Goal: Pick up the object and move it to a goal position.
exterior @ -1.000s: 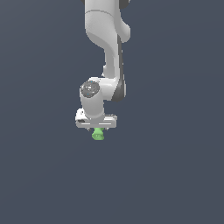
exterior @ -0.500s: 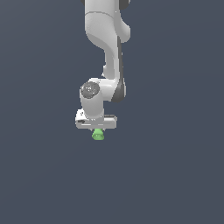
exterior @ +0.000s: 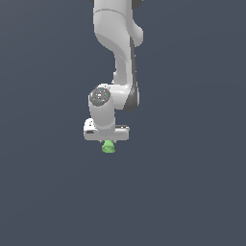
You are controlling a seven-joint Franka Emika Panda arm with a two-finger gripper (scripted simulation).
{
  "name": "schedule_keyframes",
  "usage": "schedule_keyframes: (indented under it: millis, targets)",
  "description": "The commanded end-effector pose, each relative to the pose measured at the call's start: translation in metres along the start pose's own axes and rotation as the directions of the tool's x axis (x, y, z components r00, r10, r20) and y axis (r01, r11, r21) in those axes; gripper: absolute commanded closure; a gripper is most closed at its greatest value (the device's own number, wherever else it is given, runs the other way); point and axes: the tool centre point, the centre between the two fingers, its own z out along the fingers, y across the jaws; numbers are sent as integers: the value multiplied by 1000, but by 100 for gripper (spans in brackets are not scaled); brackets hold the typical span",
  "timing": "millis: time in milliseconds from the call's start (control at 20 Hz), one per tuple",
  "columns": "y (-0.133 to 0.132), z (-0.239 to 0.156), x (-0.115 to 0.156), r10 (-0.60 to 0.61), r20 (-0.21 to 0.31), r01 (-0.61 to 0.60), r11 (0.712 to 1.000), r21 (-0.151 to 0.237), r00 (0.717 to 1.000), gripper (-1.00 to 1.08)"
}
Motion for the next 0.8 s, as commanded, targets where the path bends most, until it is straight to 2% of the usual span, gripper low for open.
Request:
schedule_keyframes:
  millis: [0, 350, 750]
  targets:
    - [-4, -9, 0, -1, -1, 1, 1000, 0, 1000, 108]
    - [-26, -55, -2, 0, -1, 0, 1000, -1, 1000, 108]
    - [-64, -137, -5, 0, -1, 0, 1000, -1, 1000, 108]
